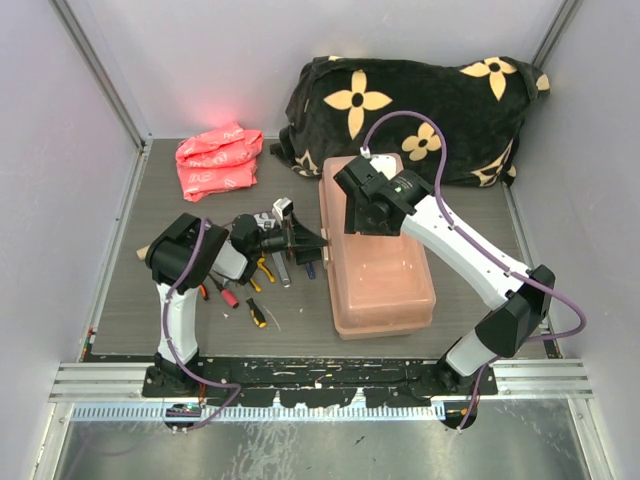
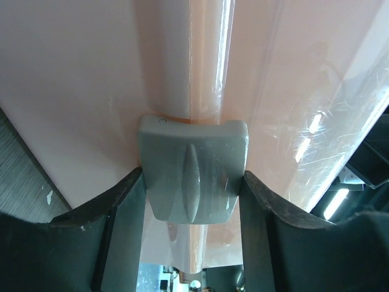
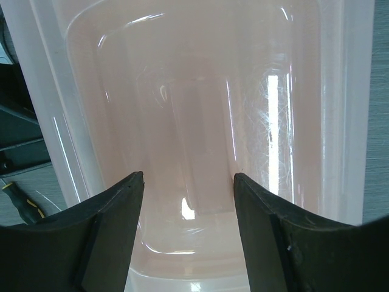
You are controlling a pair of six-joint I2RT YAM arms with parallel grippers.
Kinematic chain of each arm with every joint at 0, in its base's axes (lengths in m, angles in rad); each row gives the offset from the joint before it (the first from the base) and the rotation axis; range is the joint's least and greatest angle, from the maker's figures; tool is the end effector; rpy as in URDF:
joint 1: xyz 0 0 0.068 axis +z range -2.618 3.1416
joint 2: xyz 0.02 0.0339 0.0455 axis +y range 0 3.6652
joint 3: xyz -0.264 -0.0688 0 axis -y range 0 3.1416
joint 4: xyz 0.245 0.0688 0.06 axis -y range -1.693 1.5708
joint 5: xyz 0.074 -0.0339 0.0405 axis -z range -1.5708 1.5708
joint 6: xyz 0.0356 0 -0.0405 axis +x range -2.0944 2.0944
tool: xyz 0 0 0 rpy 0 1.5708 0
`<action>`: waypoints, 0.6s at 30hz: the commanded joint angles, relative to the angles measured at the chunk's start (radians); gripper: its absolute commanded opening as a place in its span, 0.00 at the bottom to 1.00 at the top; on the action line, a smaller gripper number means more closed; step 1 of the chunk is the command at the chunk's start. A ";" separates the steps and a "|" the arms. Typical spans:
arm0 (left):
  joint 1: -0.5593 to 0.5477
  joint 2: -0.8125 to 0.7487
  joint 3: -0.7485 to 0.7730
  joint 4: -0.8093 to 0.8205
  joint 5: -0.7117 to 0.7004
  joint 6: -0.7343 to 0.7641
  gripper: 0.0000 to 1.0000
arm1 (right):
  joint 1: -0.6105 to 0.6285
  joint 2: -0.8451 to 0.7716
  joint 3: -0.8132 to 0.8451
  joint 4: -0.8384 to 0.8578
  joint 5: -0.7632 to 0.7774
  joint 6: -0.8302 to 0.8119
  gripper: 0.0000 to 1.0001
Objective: Pack the tool kit
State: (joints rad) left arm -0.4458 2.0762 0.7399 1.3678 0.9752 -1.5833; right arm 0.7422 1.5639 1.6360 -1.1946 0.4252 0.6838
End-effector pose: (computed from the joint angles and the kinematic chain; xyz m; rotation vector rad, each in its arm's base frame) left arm 0.3094 -0.1805 0.1231 -0.1443 2.1189 -2.1545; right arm 0.2342 0.1949 0.3591 0.0506 2.5337 -0.0358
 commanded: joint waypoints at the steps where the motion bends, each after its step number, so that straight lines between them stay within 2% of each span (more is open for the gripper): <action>1: -0.034 -0.003 0.042 0.062 -0.023 -0.019 0.26 | 0.010 0.035 -0.067 -0.071 -0.075 0.004 0.66; 5: -0.032 -0.015 0.047 -0.025 -0.019 0.006 0.12 | 0.010 0.032 -0.077 -0.058 -0.078 0.003 0.66; 7: -0.028 -0.020 0.052 -0.067 -0.014 0.027 0.07 | 0.011 0.029 -0.084 -0.052 -0.080 0.004 0.66; 12: -0.027 -0.034 0.066 -0.165 -0.012 0.066 0.00 | 0.012 0.013 -0.104 -0.044 -0.082 0.010 0.66; 18: -0.027 -0.091 0.078 -0.369 -0.021 0.156 0.00 | 0.010 -0.011 -0.123 -0.042 -0.080 0.020 0.66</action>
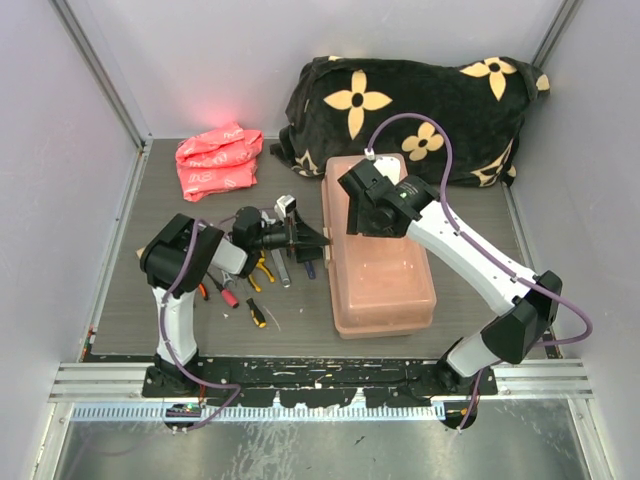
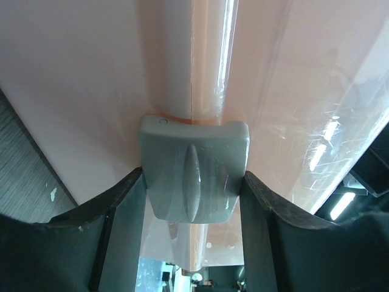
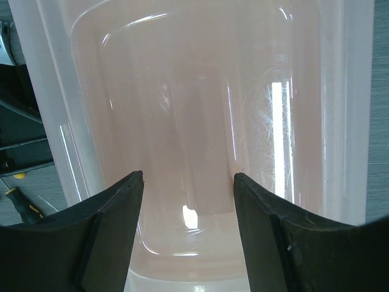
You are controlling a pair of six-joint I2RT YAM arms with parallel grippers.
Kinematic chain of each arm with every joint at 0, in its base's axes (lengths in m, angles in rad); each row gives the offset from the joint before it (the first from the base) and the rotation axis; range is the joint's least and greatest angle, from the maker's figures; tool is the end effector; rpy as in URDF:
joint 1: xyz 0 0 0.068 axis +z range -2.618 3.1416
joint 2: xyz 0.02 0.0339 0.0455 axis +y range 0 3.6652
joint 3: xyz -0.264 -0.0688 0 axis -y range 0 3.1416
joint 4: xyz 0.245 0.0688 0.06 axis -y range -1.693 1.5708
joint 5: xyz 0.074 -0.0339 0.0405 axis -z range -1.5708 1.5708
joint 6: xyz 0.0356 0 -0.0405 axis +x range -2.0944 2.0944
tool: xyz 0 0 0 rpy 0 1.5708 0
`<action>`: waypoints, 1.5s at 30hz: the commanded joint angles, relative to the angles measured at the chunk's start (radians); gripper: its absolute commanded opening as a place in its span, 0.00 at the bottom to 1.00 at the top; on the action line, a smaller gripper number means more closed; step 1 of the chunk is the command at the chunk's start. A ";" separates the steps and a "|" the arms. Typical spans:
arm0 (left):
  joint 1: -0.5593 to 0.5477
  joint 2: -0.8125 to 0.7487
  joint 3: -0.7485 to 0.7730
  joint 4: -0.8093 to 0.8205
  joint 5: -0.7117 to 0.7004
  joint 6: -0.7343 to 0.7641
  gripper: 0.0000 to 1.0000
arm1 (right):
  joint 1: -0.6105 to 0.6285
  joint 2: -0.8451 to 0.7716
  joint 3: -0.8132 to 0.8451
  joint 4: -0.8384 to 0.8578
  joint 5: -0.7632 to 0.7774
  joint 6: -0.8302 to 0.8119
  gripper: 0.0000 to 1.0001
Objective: Pack the tool kit
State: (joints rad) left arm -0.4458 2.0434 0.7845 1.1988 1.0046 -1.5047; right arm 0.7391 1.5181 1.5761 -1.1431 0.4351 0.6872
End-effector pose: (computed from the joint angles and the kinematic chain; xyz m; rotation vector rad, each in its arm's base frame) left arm 0.3167 -0.1847 0.1282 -0.1142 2.1890 -2.1176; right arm 0.2295 0.1889 0.3572 0.0719 2.5004 -0.0128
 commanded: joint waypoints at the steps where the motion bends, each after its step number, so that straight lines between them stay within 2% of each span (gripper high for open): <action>1: -0.027 -0.068 0.034 -0.228 -0.052 0.091 0.00 | 0.013 0.033 -0.065 -0.093 -0.090 0.018 0.66; 9: -0.027 -0.164 0.068 -0.533 -0.058 0.235 0.00 | 0.013 0.027 -0.072 -0.093 -0.092 0.024 0.66; 13: -0.027 -0.196 0.084 -0.626 -0.059 0.281 0.00 | 0.014 0.024 -0.081 -0.088 -0.096 0.026 0.66; 17: -0.027 -0.220 0.085 -0.643 -0.054 0.286 0.00 | 0.013 0.016 -0.094 -0.082 -0.101 0.028 0.66; 33: -0.003 -0.229 0.003 -0.108 -0.045 -0.065 0.47 | 0.013 -0.003 -0.126 -0.077 -0.120 0.034 0.68; 39: 0.012 -0.233 -0.020 0.063 -0.054 -0.162 0.59 | 0.014 -0.006 -0.140 -0.069 -0.130 0.034 0.69; 45: 0.016 -0.235 -0.032 0.085 -0.040 -0.157 0.61 | 0.013 -0.009 -0.150 -0.064 -0.134 0.034 0.70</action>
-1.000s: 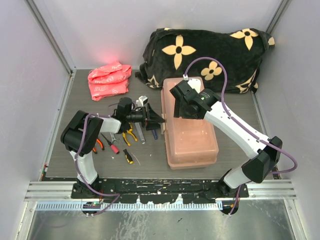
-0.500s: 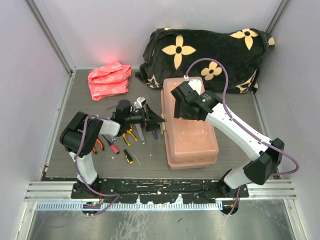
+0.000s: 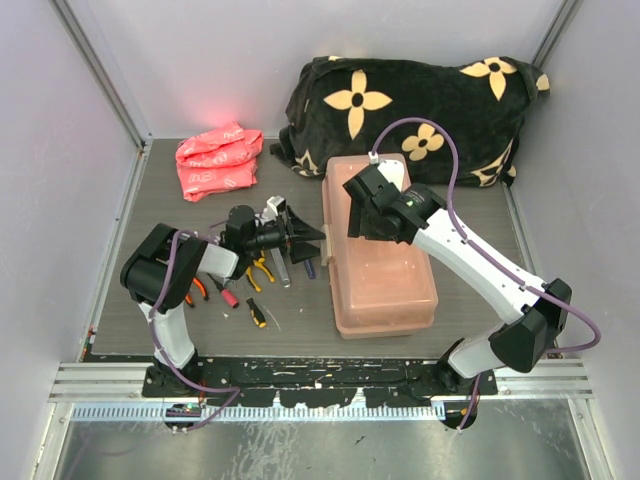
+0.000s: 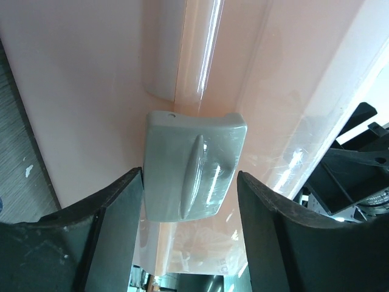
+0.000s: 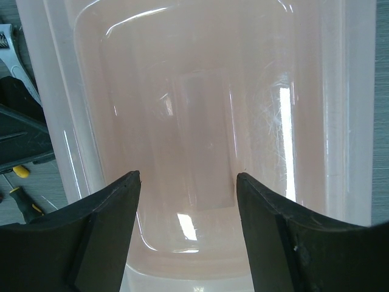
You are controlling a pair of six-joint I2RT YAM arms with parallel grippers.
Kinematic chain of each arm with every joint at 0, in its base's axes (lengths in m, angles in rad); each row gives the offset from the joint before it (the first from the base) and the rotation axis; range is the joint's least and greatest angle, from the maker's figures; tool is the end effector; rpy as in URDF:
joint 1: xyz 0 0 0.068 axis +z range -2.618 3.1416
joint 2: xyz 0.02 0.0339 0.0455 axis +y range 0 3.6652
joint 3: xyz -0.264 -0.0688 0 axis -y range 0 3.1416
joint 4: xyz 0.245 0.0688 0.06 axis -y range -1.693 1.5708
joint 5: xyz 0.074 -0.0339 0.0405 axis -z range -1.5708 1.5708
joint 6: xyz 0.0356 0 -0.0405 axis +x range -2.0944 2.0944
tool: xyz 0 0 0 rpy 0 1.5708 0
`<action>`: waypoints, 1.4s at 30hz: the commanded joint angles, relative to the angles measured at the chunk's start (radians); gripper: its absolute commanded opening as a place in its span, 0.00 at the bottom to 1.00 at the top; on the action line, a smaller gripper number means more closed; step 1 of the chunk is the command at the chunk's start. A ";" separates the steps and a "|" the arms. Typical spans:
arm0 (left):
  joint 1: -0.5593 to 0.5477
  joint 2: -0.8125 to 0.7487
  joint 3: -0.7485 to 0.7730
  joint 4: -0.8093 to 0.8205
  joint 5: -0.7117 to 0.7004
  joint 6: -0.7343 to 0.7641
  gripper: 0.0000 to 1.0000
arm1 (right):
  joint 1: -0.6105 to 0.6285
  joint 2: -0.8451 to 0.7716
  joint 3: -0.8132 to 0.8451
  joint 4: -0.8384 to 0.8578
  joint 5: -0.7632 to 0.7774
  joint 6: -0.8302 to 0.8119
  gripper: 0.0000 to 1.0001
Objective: Pack the tool kit
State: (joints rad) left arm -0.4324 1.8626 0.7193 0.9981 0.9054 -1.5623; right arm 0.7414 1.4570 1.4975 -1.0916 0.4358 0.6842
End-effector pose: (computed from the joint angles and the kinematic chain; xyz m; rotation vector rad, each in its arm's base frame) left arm 0.3034 -0.1709 0.1544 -0.3755 2.2284 -2.0624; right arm 0.2205 0.1815 0.3534 0.0748 2.4754 0.0157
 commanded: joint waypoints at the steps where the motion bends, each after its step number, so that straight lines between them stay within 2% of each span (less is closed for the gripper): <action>1: 0.002 -0.053 0.031 0.282 0.062 -0.095 0.61 | 0.010 0.052 -0.071 -0.115 -0.134 0.036 0.70; 13: 0.053 -0.045 -0.009 0.319 0.090 -0.103 0.62 | 0.011 0.059 -0.069 -0.113 -0.140 0.032 0.70; 21: 0.137 -0.092 -0.081 0.140 0.138 0.069 0.61 | 0.012 0.063 -0.073 -0.098 -0.141 0.029 0.70; 25: 0.154 -0.155 -0.076 -0.021 0.143 0.190 0.61 | 0.011 0.068 -0.078 -0.087 -0.149 0.026 0.70; 34: 0.104 -0.171 -0.047 -0.216 0.109 0.304 0.60 | 0.011 0.065 -0.088 -0.073 -0.157 0.023 0.70; 42: 0.041 -0.106 -0.009 -0.218 0.073 0.297 0.60 | 0.011 0.044 -0.098 -0.084 -0.150 0.027 0.71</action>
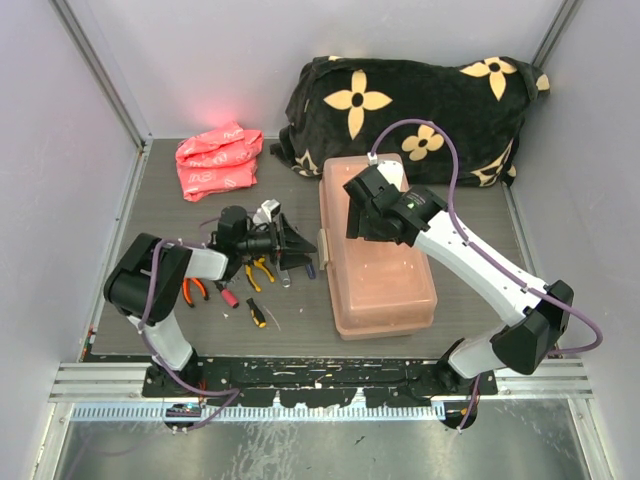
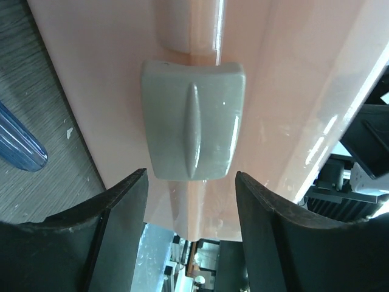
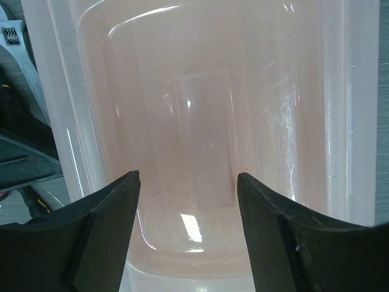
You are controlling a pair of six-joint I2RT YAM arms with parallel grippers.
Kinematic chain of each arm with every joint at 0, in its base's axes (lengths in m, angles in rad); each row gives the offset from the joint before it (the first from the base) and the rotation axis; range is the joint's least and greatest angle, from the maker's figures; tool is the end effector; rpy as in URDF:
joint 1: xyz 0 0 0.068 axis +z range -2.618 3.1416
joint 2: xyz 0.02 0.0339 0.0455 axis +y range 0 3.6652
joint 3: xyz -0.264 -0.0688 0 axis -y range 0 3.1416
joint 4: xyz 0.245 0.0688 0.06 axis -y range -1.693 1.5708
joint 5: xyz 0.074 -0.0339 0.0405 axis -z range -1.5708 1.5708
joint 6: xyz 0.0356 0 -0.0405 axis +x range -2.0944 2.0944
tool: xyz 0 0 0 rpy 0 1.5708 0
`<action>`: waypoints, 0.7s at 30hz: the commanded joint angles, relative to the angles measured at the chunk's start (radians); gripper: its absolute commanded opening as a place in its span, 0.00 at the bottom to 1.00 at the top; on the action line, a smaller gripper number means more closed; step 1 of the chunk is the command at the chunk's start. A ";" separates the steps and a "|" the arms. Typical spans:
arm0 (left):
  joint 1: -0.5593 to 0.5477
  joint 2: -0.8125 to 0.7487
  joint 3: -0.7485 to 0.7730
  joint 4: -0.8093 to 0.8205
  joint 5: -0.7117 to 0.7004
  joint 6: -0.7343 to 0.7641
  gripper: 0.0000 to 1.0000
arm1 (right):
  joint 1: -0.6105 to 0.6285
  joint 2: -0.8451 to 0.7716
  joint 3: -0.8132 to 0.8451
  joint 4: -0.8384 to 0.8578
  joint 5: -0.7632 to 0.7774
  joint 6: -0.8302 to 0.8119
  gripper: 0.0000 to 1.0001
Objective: Pack the tool kit
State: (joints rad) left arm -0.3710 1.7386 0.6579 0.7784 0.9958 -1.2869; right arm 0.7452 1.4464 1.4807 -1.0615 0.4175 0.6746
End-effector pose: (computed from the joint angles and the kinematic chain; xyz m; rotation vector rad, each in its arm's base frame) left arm 0.2888 -0.1444 0.1581 -0.1779 2.2890 -1.9391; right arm 0.2194 0.1828 0.3526 0.0585 2.4692 0.0517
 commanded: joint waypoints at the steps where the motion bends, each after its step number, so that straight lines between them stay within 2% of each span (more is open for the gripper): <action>1: -0.027 0.024 0.061 0.002 -0.022 0.018 0.60 | 0.007 0.053 -0.082 -0.118 -0.131 0.038 0.71; 5: -0.050 0.064 0.081 0.050 -0.035 -0.024 0.60 | 0.008 0.049 -0.078 -0.128 -0.127 0.042 0.71; 14: -0.049 0.141 0.084 0.407 -0.036 -0.277 0.57 | 0.008 0.054 -0.075 -0.139 -0.124 0.039 0.72; 17: -0.036 0.155 0.076 0.562 -0.043 -0.408 0.56 | 0.007 0.060 -0.074 -0.138 -0.125 0.039 0.72; 21: -0.027 0.153 0.081 0.625 -0.039 -0.463 0.56 | 0.008 0.064 -0.080 -0.129 -0.129 0.039 0.73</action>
State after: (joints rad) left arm -0.4026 1.9297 0.7044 1.1099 0.9722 -1.6192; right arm 0.7452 1.4399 1.4738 -1.0599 0.4191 0.6750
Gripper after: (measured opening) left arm 0.563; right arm 0.721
